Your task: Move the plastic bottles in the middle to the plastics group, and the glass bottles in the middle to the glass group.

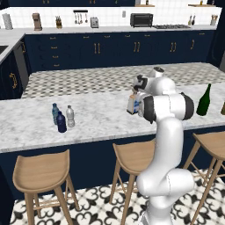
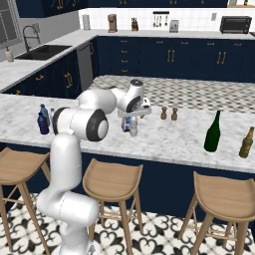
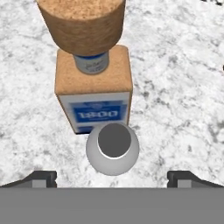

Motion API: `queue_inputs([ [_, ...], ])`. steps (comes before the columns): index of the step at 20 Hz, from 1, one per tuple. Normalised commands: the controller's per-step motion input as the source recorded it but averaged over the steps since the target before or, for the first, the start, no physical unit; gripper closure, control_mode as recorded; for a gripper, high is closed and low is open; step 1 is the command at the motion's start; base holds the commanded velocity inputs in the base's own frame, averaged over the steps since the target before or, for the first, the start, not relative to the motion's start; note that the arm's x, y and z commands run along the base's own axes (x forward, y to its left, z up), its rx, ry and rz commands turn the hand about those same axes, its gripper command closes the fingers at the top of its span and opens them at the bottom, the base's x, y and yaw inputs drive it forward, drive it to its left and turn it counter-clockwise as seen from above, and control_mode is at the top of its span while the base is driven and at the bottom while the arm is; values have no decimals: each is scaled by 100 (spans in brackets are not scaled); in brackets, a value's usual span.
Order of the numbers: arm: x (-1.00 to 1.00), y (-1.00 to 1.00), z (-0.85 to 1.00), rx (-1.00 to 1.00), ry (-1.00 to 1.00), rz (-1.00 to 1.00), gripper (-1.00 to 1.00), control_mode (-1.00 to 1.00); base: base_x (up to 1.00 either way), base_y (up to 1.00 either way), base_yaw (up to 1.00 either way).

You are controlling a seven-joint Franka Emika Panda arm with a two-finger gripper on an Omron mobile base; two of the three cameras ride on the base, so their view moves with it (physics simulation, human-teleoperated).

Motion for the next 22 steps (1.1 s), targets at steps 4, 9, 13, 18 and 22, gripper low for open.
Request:
queue_inputs([
  [4, 0, 0, -5, 4, 0, 6, -100, -100, 0, 0, 0],
  [9, 0, 0, -11, 2, 0, 5, -100, -100, 0, 0, 0],
  [13, 2, 0, -9, 1, 0, 5, -100, -100, 0, 0, 0],
  [18, 11, 2, 0, 1, 0, 5, -100, -100, 0, 0, 0],
  [22, 21, 0, 0, 0, 0, 3, -100, -100, 0, 0, 0],
])
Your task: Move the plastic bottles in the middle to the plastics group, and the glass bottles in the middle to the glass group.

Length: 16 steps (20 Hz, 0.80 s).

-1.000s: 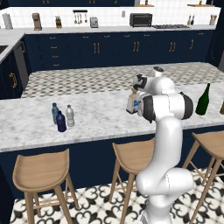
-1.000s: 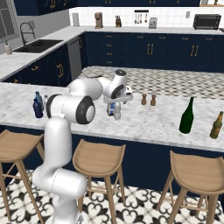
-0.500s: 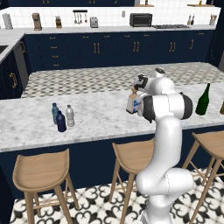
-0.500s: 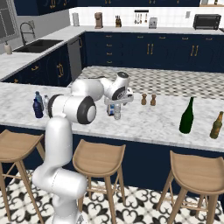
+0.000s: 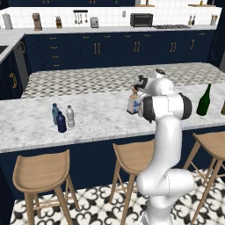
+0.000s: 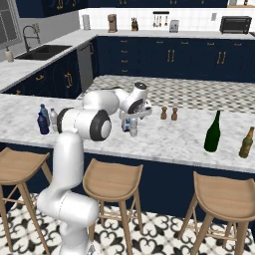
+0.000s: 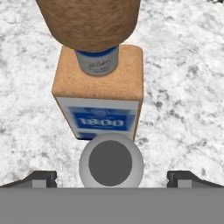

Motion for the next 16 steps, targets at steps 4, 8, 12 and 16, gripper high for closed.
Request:
queue_inputs([
  [4, 11, 0, 0, 0, 0, 2, -100, -100, 0, 0, 0],
  [8, 2, 0, -2, 0, 0, 2, -100, -100, 0, 0, 0],
  [12, 0, 0, -15, 1, 0, 2, -100, -100, 0, 0, 0],
  [16, 0, 0, -29, 8, 0, 4, -100, -100, 0, 0, 0],
])
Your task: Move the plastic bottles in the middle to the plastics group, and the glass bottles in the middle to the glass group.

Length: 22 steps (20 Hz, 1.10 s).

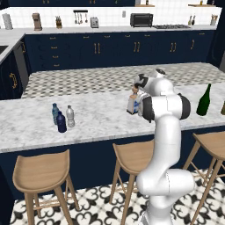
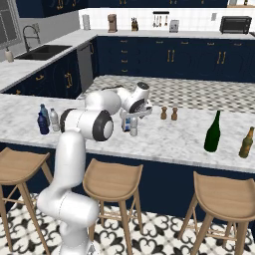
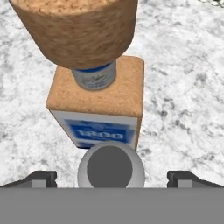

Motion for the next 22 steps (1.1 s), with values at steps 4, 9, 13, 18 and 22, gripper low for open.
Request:
queue_inputs([
  [4, 0, 0, -16, 7, -1, 3, -100, -100, 0, 0, 0],
  [9, 0, 0, 0, 0, 0, 0, 100, -100, 0, 0, 0],
  [13, -3, 0, 0, 0, 0, 0, 100, -100, 0, 0, 0],
  [18, -82, 0, 30, 4, -6, 0, 100, -100, 0, 0, 0],
  [22, -100, 25, 40, 3, -10, 0, 100, -100, 0, 0, 0],
])
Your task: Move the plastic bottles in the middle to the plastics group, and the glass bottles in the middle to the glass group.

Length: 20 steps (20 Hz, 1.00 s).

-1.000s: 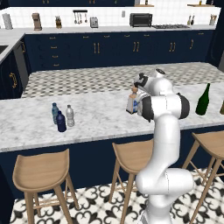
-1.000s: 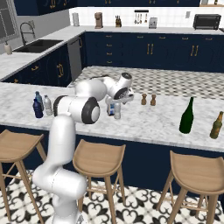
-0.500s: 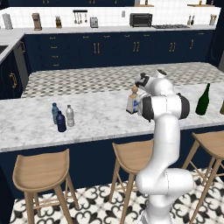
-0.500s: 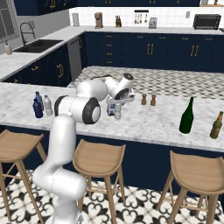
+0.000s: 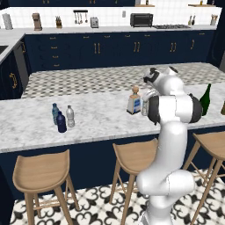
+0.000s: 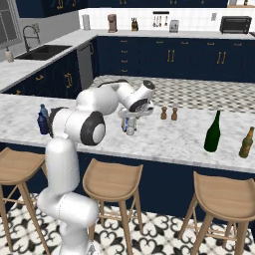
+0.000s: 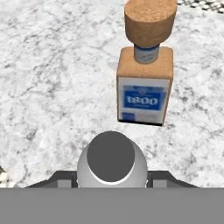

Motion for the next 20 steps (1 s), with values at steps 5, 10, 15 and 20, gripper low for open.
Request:
queue_inputs([
  [5, -91, 83, 15, 0, -7, 3, 100, -100, 0, 0, 0],
  [10, -9, 100, 9, 0, -9, 10, 100, -100, 0, 0, 0],
  [15, 24, 100, 14, 0, -1, 15, 100, -100, 0, 0, 0],
  [20, 72, 100, 18, -1, 1, 18, 100, -100, 0, 0, 0],
])
